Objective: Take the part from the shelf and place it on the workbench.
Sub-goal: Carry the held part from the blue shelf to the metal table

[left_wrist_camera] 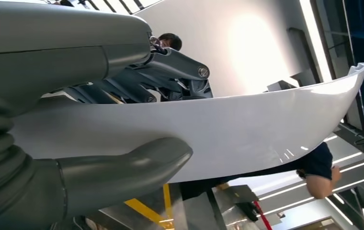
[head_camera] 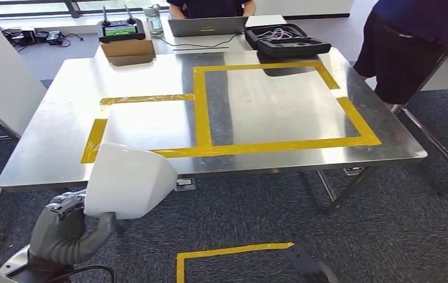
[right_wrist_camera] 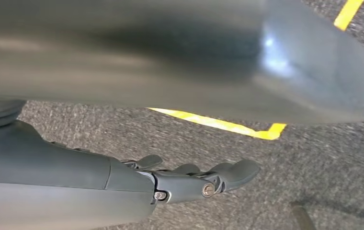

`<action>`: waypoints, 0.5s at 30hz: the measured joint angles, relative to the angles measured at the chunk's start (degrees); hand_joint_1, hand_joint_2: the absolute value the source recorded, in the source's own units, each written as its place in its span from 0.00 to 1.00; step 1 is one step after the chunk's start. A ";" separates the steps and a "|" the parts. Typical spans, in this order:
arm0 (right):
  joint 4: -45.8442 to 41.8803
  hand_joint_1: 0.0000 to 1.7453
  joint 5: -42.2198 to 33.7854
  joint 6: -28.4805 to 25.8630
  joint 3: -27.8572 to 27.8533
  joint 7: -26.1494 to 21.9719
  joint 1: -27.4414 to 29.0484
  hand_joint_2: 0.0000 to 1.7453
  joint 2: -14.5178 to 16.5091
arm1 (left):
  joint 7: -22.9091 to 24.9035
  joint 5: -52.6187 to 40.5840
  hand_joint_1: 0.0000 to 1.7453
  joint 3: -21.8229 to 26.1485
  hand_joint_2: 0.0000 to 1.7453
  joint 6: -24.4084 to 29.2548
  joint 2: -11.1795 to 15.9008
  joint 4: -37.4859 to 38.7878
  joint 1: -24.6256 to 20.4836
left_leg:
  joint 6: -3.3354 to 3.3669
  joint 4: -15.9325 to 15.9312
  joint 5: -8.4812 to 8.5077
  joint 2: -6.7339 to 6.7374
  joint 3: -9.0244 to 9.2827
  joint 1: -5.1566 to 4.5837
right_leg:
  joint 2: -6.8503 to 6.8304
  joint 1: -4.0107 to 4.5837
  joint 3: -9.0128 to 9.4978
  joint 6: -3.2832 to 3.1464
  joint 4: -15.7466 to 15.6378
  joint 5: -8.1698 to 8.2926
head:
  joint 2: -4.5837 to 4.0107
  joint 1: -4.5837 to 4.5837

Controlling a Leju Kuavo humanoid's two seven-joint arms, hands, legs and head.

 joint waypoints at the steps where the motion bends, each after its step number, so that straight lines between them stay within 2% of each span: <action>1: 0.00 0.00 0.00 0.01 -0.02 0.00 -0.01 0.00 -0.01 | 0.01 -0.03 1.00 0.00 1.00 0.01 0.02 -0.05 0.06 | 0.30 -1.13 0.05 -0.13 0.44 -0.11 | 0.05 0.03 -0.02 0.33 0.02 -0.17 | 0.00 0.02; 4: 0.00 0.00 0.01 0.02 -0.06 -0.03 -0.03 0.00 -0.04 | 0.02 -0.07 1.00 0.00 1.00 0.06 0.01 -0.27 0.20 | 1.25 -1.66 -0.41 -0.20 0.82 -0.15 | 0.08 -0.04 0.24 1.37 -0.14 -0.56 | 0.00 0.08; 5: -0.01 0.00 0.01 0.02 -0.07 -0.05 -0.09 0.00 -0.05 | 0.01 -0.06 1.00 0.00 1.00 0.08 -0.01 -0.37 0.18 | 1.58 -1.96 -0.47 -0.15 1.16 -0.03 | 0.02 -0.05 0.07 1.72 0.63 -1.09 | 0.00 0.09; 6: -0.01 0.00 0.01 0.02 -0.09 -0.07 -0.17 0.00 -0.07 | 0.01 -0.06 1.00 0.00 1.00 0.09 -0.04 -0.45 0.17 | 1.89 -2.24 -0.53 -0.06 1.52 0.13 | -0.04 -0.07 -0.84 2.05 2.65 -2.11 | 0.01 0.10; 7: -0.01 0.00 0.01 0.02 -0.13 -0.07 -0.21 0.00 -0.08 | 0.01 -0.06 1.00 0.00 1.00 0.10 -0.05 -0.51 0.19 | 2.13 -2.37 -0.65 0.03 1.78 0.20 | -0.14 -0.14 -2.60 2.31 5.93 -3.47 | 0.01 0.12; 9: 0.00 0.00 -0.07 0.11 -0.22 -0.01 -0.12 0.00 -0.13 | 0.03 -0.07 1.00 0.00 1.00 0.13 -0.07 -0.52 0.29 | 2.41 -2.39 -0.99 0.16 2.02 0.19 | -0.22 -0.22 -7.43 2.72 13.61 -5.87 | 0.02 0.13; 10: 0.00 0.00 -0.15 0.23 -0.26 0.01 0.00 0.00 -0.14 | 0.08 -0.07 1.00 0.00 1.00 0.13 -0.07 -0.52 0.36 | 2.44 -2.38 -1.19 0.19 2.19 0.18 | -0.25 -0.27 -9.10 2.83 15.69 -5.86 | 0.01 0.13; 11: 0.00 0.00 -0.27 0.37 -0.28 0.03 0.10 0.00 -0.14 | 0.18 -0.07 1.00 0.00 1.00 0.13 -0.08 -0.52 0.39 | 2.40 -2.37 -1.43 0.24 2.46 0.19 | -0.32 -0.33 -9.67 2.88 15.56 -4.66 | 0.01 0.13; 12: 0.00 0.00 -0.38 0.51 -0.32 0.03 0.15 0.00 -0.15 | 0.28 -0.07 1.00 0.00 1.00 0.13 -0.10 -0.53 0.42 | 2.29 -2.37 -1.71 0.28 2.85 0.20 | -0.45 -0.41 -9.05 2.88 13.18 -2.49 | 0.00 0.13; 13: 0.00 0.00 -0.46 0.59 -0.38 0.03 0.16 0.00 -0.16 | 0.40 -0.08 1.00 0.00 1.00 0.13 -0.13 -0.55 0.44 | 2.12 -2.36 -2.05 0.32 3.32 0.21 | -0.64 -0.50 -7.52 2.84 9.20 0.14 | -0.01 0.13; 14: 0.00 0.00 -0.50 0.64 -0.46 0.03 0.14 0.00 -0.16 | 0.47 -0.08 1.00 0.00 1.00 0.13 -0.16 -0.59 0.45 | 1.82 -2.31 -2.41 0.35 3.67 0.11 | -0.85 -0.46 -5.84 2.70 5.28 1.97 | -0.01 0.12; 15: 0.00 0.00 -0.43 0.68 -0.54 -0.01 0.12 0.00 -0.17 | 0.52 -0.10 1.00 0.00 1.00 0.13 -0.19 -0.63 0.46 | 1.46 -2.27 -2.73 0.35 3.91 0.02 | -0.97 -0.39 -4.54 2.36 2.33 3.03 | -0.01 0.10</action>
